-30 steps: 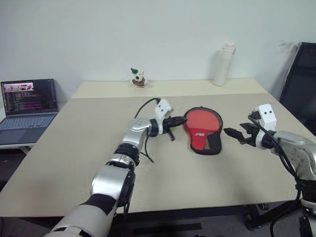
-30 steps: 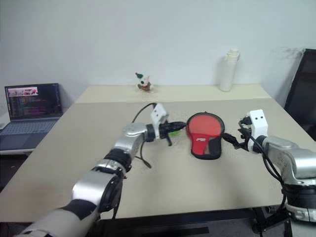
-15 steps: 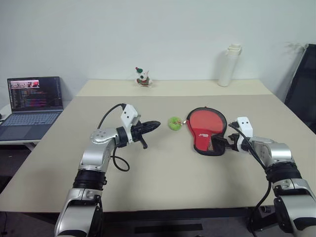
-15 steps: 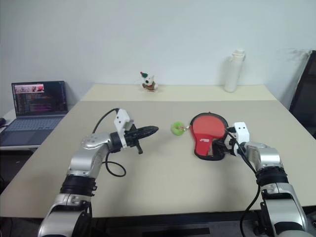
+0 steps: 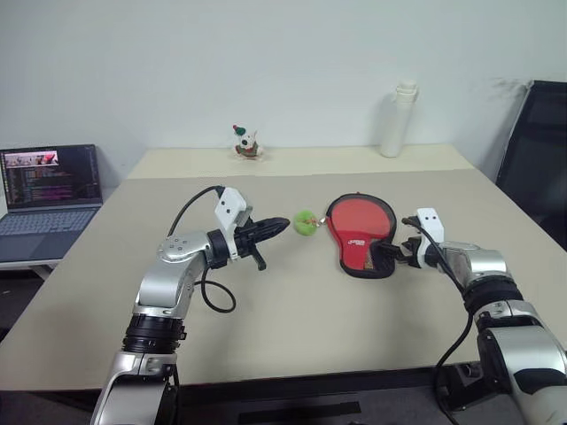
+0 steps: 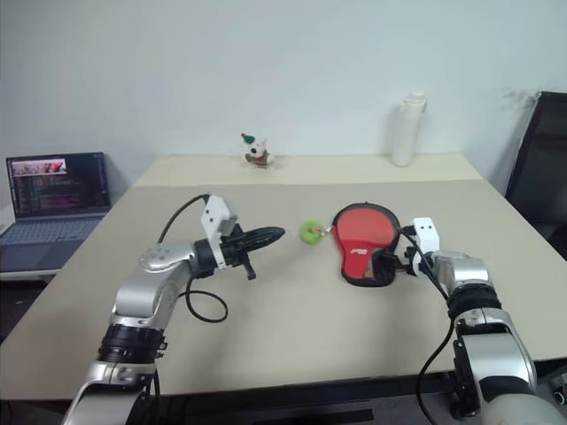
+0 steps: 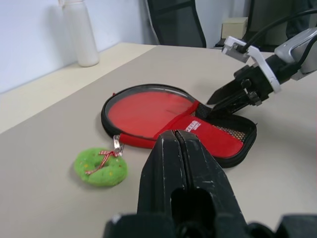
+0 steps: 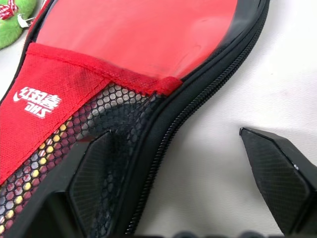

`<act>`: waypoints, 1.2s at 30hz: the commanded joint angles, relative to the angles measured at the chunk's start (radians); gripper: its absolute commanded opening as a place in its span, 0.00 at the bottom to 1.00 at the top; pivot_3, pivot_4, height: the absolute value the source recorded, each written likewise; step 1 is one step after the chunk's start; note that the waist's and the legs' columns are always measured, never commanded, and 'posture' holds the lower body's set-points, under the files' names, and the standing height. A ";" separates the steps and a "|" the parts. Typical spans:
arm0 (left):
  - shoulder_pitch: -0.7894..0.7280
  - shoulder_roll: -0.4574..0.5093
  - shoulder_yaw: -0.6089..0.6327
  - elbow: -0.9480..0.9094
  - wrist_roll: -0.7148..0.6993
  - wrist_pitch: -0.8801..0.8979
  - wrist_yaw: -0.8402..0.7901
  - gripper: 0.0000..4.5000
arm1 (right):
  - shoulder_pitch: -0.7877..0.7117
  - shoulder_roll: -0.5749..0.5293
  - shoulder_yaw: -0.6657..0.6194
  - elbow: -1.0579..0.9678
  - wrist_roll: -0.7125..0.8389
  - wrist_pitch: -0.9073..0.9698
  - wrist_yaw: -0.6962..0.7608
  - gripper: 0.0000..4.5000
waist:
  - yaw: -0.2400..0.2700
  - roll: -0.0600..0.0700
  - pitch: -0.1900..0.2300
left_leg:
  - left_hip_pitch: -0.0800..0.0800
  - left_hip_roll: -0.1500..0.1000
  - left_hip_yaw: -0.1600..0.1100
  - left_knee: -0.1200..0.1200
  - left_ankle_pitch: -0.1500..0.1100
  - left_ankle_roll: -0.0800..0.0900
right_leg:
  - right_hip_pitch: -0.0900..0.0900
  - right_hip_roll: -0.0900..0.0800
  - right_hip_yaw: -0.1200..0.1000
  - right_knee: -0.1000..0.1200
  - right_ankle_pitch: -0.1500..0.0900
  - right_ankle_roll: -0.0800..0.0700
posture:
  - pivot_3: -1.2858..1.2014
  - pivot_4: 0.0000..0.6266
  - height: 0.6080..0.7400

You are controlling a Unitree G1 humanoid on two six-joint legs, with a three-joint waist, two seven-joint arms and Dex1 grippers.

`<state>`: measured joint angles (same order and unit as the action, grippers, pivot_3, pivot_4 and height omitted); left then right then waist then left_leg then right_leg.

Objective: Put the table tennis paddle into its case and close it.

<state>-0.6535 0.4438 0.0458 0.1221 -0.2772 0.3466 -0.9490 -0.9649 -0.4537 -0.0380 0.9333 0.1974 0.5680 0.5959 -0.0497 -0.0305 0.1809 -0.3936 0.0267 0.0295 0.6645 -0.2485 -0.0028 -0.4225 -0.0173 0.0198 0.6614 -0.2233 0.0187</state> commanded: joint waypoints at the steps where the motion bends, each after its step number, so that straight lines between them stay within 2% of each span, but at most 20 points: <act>1: -0.001 0.018 0.000 -0.047 -0.020 0.002 0.005 0.00 | -0.025 0.036 0.007 0.071 -0.024 -0.018 0.020 0.71 | -0.006 0.000 0.000 | 0.001 0.000 0.000 0.000 0.000 0.000 | 0.001 0.000 0.000 0.000 0.000 0.000 | 0.52 0.24 1.00; 10: 0.073 0.071 0.007 -0.110 -0.056 0.038 -0.032 0.00 | -0.039 0.089 0.019 0.102 -0.041 -0.001 0.085 0.03 | -0.012 0.000 0.000 | 0.002 0.001 -0.001 0.000 0.000 0.000 | 0.001 0.001 0.001 0.001 0.000 0.000 | 0.52 0.24 1.00; 11: 0.084 0.081 0.009 -0.120 -0.065 0.043 -0.042 0.00 | -0.039 0.096 0.019 0.090 -0.040 0.005 0.092 0.00 | -0.012 0.000 0.000 | 0.002 0.001 -0.001 0.000 0.000 0.000 | 0.001 0.001 0.001 0.001 0.000 0.000 | 0.52 0.24 1.00; 17: 0.132 0.163 0.023 -0.175 -0.124 0.090 -0.114 0.00 | -0.014 0.127 0.051 -0.103 -0.012 0.111 0.155 0.00 | -0.018 0.000 0.000 | 0.002 0.003 -0.001 -0.002 0.000 0.000 | 0.000 0.002 0.002 0.001 -0.001 -0.001 | 0.52 0.24 1.00; 20: 0.159 0.221 0.010 -0.193 -0.137 0.104 -0.166 0.00 | 0.041 0.140 0.074 -0.291 0.022 0.222 0.181 0.00 | -0.024 0.000 0.000 | 0.002 0.003 -0.001 -0.003 0.000 0.000 | -0.001 0.004 0.002 0.001 -0.001 -0.002 | 0.52 0.24 1.00; 24: 0.168 0.235 -0.009 -0.213 -0.156 0.121 -0.191 0.00 | 0.140 0.151 0.101 -0.521 0.055 0.350 0.174 0.00 | -0.022 0.000 0.000 | 0.000 0.004 -0.003 -0.003 0.000 0.000 | -0.002 0.004 0.000 0.001 -0.002 -0.002 | 0.52 0.24 1.00; 36: 0.324 0.317 -0.028 -0.362 -0.216 0.176 -0.261 0.00 | 0.504 0.223 0.018 -1.224 0.165 0.774 -0.075 0.00 | -0.002 0.000 0.000 | -0.004 0.003 -0.005 -0.003 0.000 0.000 | -0.004 0.002 -0.002 0.000 -0.005 0.002 | 0.52 0.24 1.00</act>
<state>-0.3287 0.7462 0.0044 -0.1932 -0.4680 0.5206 -1.2002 -0.4801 -0.2408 -0.0132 -0.1953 0.3191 1.2787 0.5376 -0.0521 -0.0305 0.1808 -0.3974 0.0296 0.0244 0.6616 -0.2490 -0.0033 -0.4268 -0.0153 0.0175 0.6613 -0.2285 0.0203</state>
